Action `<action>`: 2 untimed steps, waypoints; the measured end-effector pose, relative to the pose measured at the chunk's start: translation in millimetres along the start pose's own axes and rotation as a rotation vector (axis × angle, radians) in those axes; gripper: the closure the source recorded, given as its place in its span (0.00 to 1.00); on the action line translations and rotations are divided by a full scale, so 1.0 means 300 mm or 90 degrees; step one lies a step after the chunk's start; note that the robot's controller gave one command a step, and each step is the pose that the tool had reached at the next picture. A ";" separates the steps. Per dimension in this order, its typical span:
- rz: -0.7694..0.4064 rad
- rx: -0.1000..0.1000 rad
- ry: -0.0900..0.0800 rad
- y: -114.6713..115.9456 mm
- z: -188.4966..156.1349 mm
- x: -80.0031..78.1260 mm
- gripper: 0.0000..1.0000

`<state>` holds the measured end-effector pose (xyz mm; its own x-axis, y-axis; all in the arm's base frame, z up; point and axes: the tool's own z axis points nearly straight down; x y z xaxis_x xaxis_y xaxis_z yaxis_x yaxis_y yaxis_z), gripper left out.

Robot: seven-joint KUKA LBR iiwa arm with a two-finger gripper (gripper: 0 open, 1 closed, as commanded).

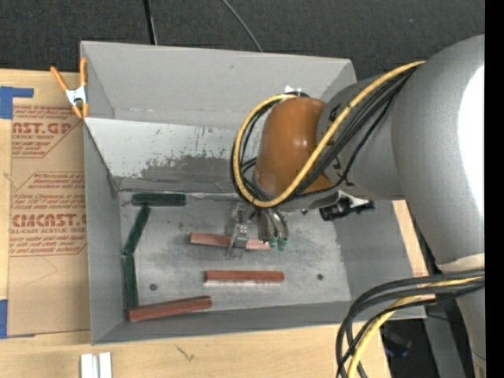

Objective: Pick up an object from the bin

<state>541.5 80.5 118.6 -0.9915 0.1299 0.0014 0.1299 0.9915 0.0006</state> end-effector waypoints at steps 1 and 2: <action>0.000 -0.001 -0.002 0.001 -0.042 -0.001 1.00; 0.000 0.000 -0.001 0.001 -0.074 0.000 1.00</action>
Offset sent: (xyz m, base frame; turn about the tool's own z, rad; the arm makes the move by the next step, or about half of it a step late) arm -0.0002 0.0001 0.0485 0.0000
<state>541.6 80.7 140.8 -0.9915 0.1299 0.0003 0.1299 0.9915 0.0010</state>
